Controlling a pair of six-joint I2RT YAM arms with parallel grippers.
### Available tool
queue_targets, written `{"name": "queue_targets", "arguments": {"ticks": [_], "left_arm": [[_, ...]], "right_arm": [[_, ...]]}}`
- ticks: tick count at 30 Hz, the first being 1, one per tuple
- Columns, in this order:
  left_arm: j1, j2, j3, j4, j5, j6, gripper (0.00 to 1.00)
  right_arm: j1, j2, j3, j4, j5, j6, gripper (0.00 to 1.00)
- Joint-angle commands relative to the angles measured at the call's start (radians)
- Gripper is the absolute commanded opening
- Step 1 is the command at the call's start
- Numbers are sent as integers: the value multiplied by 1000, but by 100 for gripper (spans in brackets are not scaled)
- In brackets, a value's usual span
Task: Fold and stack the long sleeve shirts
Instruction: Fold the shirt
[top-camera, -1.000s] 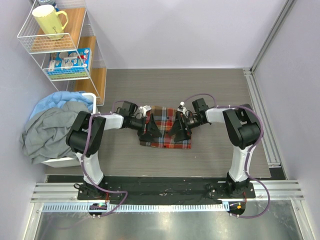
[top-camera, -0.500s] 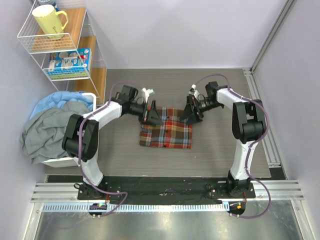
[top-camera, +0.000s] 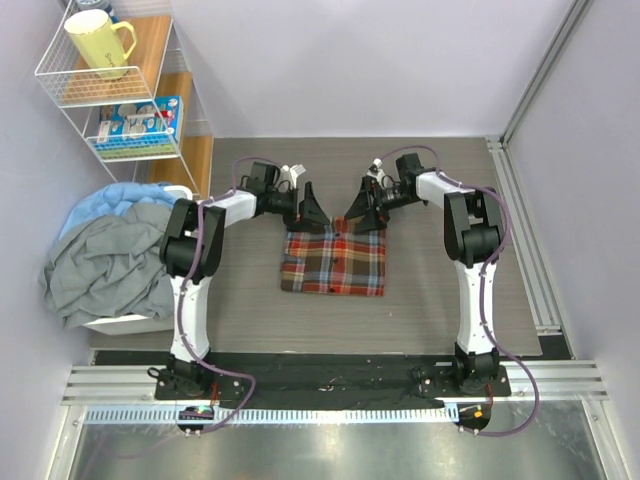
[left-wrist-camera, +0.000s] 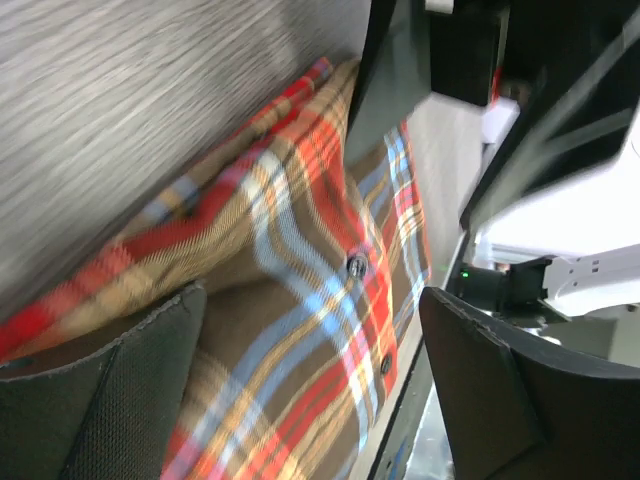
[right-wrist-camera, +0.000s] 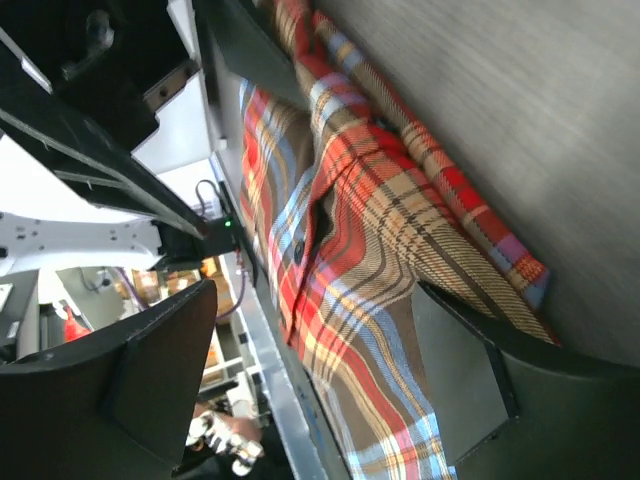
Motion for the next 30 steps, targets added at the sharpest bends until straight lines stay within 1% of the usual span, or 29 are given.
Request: {"name": "queue_targets", "arguments": {"ticks": [1, 2, 3, 4, 5, 6, 7, 8, 9, 10, 12, 13, 14, 16, 17, 19, 20, 21, 22, 23, 26, 28, 30], "left_arm": [[-11, -55, -128, -84, -131, 72, 90], [-44, -104, -156, -93, -108, 87, 89], [-71, -139, -218, -99, -95, 105, 89], [-100, -171, -242, -110, -85, 124, 89], [-161, -231, -266, -137, -69, 166, 88], [-190, -257, -303, -145, -34, 177, 88], [-210, -280, -320, -150, -20, 184, 88], [-224, -311, -334, -148, -5, 179, 88], [-217, -366, -349, -133, 6, 162, 87], [-200, -402, -384, -118, 6, 150, 87], [-117, -487, -418, -69, -2, 103, 86], [-85, -508, -434, -55, -11, 87, 86], [-28, -523, -438, -52, -23, 73, 85], [10, -543, -434, -55, -73, 44, 84], [29, -541, -426, -42, -101, 32, 83], [30, -499, -411, -25, -140, 4, 82], [30, -474, -388, -4, -150, -7, 81], [30, -447, -373, 7, -150, -19, 80], [30, -383, -356, 11, -146, -25, 78], [30, -356, -337, 19, -137, -28, 76], [32, -279, -282, 45, -123, -40, 73], [35, -265, -273, 65, -126, -63, 72], [40, -270, -285, 106, -127, -109, 72]], "right_arm": [[-31, 124, 166, -210, 312, -234, 85], [-23, 136, 228, -218, 325, -239, 85], [-17, 157, 267, -236, 342, -237, 85], [-7, 176, 311, -253, 362, -284, 85], [25, 194, 420, -277, 365, -312, 85], [42, 232, 478, -344, 362, -343, 85], [67, 246, 537, -386, 354, -428, 86], [85, 253, 633, -429, 330, -476, 86], [119, 250, 661, -501, 310, -526, 86], [127, 209, 666, -511, 296, -571, 86], [125, 132, 594, -485, 248, -607, 86], [121, 54, 567, -476, 235, -614, 86], [116, 15, 513, -463, 225, -625, 86], [99, -57, 465, -446, 201, -650, 86], [96, -119, 410, -440, 204, -665, 86], [96, -183, 347, -413, 276, -694, 85], [98, -227, 277, -402, 297, -708, 82], [101, -241, 245, -376, 325, -728, 82], [107, -249, 215, -364, 395, -732, 81], [122, -252, 186, -360, 417, -742, 80], [164, -212, 186, -333, 539, -731, 77], [182, -172, 183, -290, 593, -754, 77], [205, -125, 187, -296, 644, -785, 77]]}}
